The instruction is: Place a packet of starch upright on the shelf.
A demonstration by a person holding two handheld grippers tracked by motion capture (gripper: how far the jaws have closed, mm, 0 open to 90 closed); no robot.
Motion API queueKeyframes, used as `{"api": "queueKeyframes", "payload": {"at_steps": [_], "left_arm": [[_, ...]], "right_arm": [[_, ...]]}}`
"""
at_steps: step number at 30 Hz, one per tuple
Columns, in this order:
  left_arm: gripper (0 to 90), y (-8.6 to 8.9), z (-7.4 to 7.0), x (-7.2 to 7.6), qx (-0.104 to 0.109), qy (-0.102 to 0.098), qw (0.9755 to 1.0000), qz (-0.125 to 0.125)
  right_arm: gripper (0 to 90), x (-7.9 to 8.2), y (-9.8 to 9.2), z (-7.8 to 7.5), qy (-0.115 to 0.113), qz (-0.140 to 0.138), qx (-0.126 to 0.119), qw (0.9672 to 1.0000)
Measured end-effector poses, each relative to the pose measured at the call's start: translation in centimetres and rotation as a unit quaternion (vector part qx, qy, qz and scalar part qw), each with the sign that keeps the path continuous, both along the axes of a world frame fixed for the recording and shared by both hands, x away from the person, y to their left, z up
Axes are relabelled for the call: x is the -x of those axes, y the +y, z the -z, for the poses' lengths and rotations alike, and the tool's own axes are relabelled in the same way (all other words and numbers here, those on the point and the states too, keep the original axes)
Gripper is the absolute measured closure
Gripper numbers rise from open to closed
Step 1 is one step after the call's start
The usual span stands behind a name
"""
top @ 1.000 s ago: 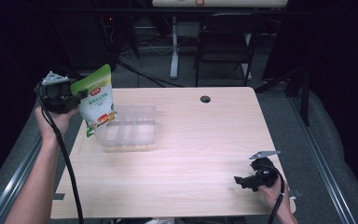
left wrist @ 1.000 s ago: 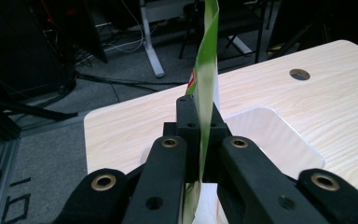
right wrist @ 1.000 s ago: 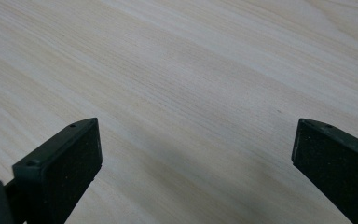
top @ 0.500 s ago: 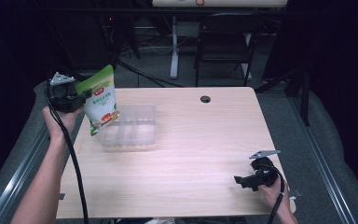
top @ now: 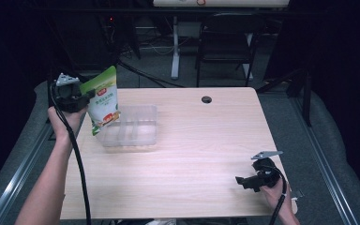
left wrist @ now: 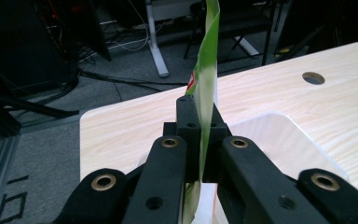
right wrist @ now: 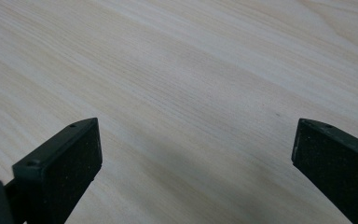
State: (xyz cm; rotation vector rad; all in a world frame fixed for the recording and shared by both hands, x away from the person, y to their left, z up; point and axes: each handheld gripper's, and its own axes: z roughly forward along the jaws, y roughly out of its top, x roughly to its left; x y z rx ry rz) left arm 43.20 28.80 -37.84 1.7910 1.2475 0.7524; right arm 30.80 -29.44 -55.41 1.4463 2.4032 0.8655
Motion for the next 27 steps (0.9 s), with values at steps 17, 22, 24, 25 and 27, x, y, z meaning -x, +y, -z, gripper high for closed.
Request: {"api": "queueKeyframes", "payload": {"at_steps": [17, 22, 24, 25, 27], "left_arm": [[90.0, 0.2, 1.6, -0.8, 0.012, -0.004, 0.9997, -0.02], [90.0, 0.2, 2.1, -0.9, 0.017, -0.005, 0.9996, -0.022], [90.0, 0.2, 2.4, -1.0, 0.017, -0.005, 0.9996, -0.021], [90.0, 0.2, 2.5, -1.0, 0.017, -0.005, 0.9996, -0.022], [90.0, 0.1, 2.9, -1.0, 0.016, -0.007, 0.9996, -0.023]], "right_arm": [[1.1, 0.1, -0.1, 0.0, 0.002, 0.002, -0.003, 1.0], [1.1, 0.1, -0.1, 0.0, 0.001, 0.001, -0.002, 1.0], [1.1, 0.2, -0.1, 0.0, 0.003, 0.001, -0.001, 1.0], [1.1, 0.2, -0.1, 0.0, 0.002, 0.001, -0.001, 1.0], [1.1, 0.2, -0.1, 0.0, 0.004, -0.002, 0.001, 1.0]]}}
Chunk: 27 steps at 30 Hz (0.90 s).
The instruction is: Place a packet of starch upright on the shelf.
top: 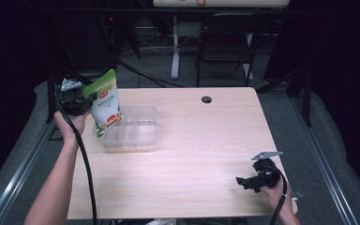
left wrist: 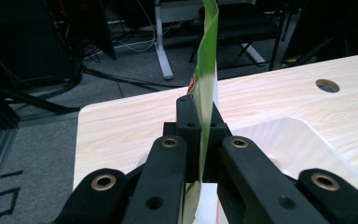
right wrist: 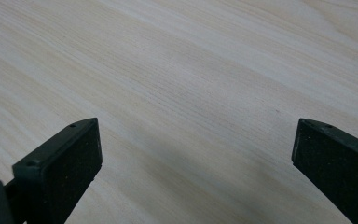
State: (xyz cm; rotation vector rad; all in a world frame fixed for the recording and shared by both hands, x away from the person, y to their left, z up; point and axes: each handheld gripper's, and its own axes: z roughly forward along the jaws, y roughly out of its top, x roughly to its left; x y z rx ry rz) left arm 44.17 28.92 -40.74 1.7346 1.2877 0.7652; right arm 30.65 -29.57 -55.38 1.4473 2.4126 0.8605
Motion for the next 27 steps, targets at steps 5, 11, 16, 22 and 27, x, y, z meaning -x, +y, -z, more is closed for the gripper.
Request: {"api": "queueKeyframes", "payload": {"at_steps": [5, 11, 16, 22, 27], "left_arm": [[90.0, 0.0, 1.0, 0.0, 0.004, -0.004, 1.0, -0.001], [90.0, 0.1, 1.9, -0.2, 0.009, -0.009, 0.9999, 0.006], [90.0, 0.4, 2.6, -0.2, 0.016, -0.01, 0.9998, 0.009], [90.0, 0.7, 3.3, -0.2, 0.022, -0.012, 0.9996, 0.009], [90.0, 1.0, 3.9, -0.1, 0.028, -0.007, 0.9995, 0.008]], "right_arm": [[1.1, 0.0, 0.0, 0.0, -0.001, -0.001, -0.001, 1.0], [1.0, 0.2, 0.1, 0.0, -0.002, 0.003, 0.002, 1.0], [1.1, 0.2, -0.1, 0.0, -0.002, 0.004, 0.001, 1.0], [1.1, 0.2, -0.1, 0.0, -0.001, 0.002, 0.001, 1.0], [1.1, 0.2, 0.0, 0.0, -0.002, 0.003, 0.002, 1.0]]}}
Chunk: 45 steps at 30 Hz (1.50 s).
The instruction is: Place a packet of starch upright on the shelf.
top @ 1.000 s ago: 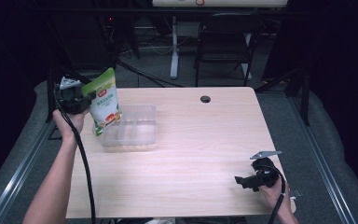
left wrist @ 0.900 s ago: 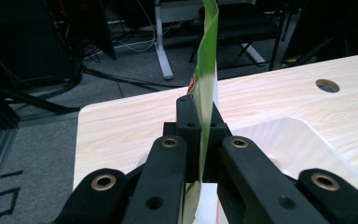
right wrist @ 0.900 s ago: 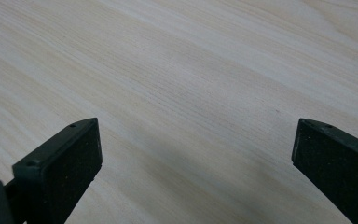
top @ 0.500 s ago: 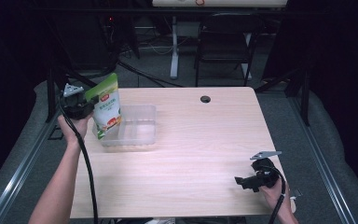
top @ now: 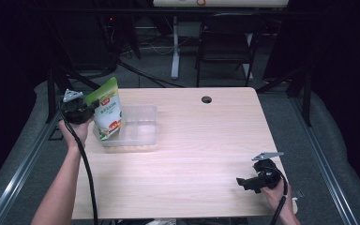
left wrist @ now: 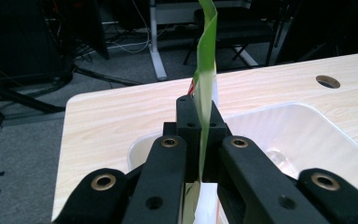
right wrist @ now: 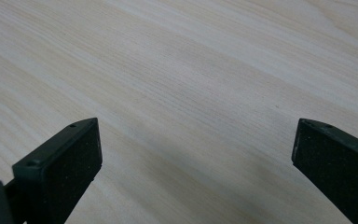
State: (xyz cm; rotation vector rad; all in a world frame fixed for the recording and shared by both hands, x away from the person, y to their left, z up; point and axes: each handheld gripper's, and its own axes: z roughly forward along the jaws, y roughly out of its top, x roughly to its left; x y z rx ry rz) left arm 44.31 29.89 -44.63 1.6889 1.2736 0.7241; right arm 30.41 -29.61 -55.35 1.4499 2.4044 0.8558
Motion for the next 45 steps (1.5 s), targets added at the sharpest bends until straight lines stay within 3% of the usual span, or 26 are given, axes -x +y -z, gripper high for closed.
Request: {"api": "queueKeyframes", "payload": {"at_steps": [10, 17, 24, 27, 29, 38, 45], "left_arm": [[90.0, 0.5, 0.6, 0.4, 0.002, 0.012, 0.9999, -0.009], [89.9, 1.8, 1.3, 0.7, 0.008, 0.024, 0.9994, -0.025], [88.8, 2.6, 1.5, 0.9, 0.002, 0.036, 0.9989, -0.029], [83.2, 2.5, 1.4, 0.9, -0.012, 0.038, 0.9987, -0.032], [74.2, 2.6, 1.4, 0.9, -0.018, 0.043, 0.9982, -0.037], [38.1, 3.3, 1.0, 1.5, -0.005, 0.065, 0.9974, -0.031], [22.2, 3.3, 0.0, 2.5, -0.012, 0.085, 0.9961, -0.021]], "right_arm": [[1.1, 0.0, 0.0, 0.0, -0.001, 0.0, 0.0, 1.0], [1.1, 0.0, 0.0, 0.0, -0.001, 0.0, 0.0, 1.0], [1.1, 0.0, 0.0, 0.0, -0.002, 0.0, 0.0, 1.0], [1.0, 0.0, 0.0, 0.0, -0.002, 0.0, 0.0, 1.0], [1.0, 0.0, 0.0, 0.0, -0.002, -0.001, 0.0, 1.0], [1.0, 0.0, 0.1, 0.0, -0.003, 0.001, 0.001, 1.0], [1.0, 0.0, 0.0, -0.1, -0.003, 0.001, 0.0, 1.0]]}}
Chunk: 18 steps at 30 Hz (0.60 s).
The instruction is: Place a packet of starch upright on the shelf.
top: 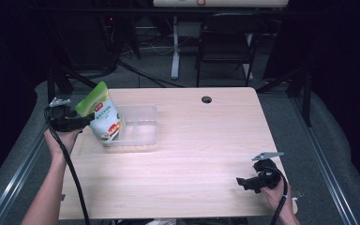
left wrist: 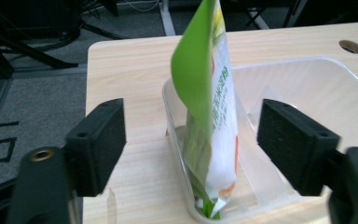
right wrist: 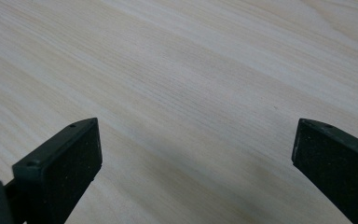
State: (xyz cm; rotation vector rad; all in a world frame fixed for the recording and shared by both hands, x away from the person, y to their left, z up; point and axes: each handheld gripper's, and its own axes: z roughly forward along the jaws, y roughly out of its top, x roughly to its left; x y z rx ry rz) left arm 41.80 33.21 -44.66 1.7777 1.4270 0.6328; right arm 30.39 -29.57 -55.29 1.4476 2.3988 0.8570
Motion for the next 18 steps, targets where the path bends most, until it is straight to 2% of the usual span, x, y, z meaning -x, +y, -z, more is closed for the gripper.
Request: {"api": "queueKeyframes", "payload": {"at_steps": [7, 10, 18], "left_arm": [[15.6, -0.5, -1.1, 1.6, -0.012, 0.012, 0.9997, 0.016], [14.9, -0.8, -1.5, 2.5, -0.02, 0.009, 0.9995, 0.022], [11.9, -1.5, -1.9, 5.3, -0.025, 0.008, 0.9988, 0.042]], "right_arm": [[1.0, 0.0, 0.0, 0.0, -0.001, 0.0, 0.001, 1.0], [1.0, 0.0, 0.0, 0.0, -0.001, 0.0, 0.001, 1.0], [1.0, 0.0, 0.0, 0.0, -0.001, 0.0, 0.001, 1.0]]}}
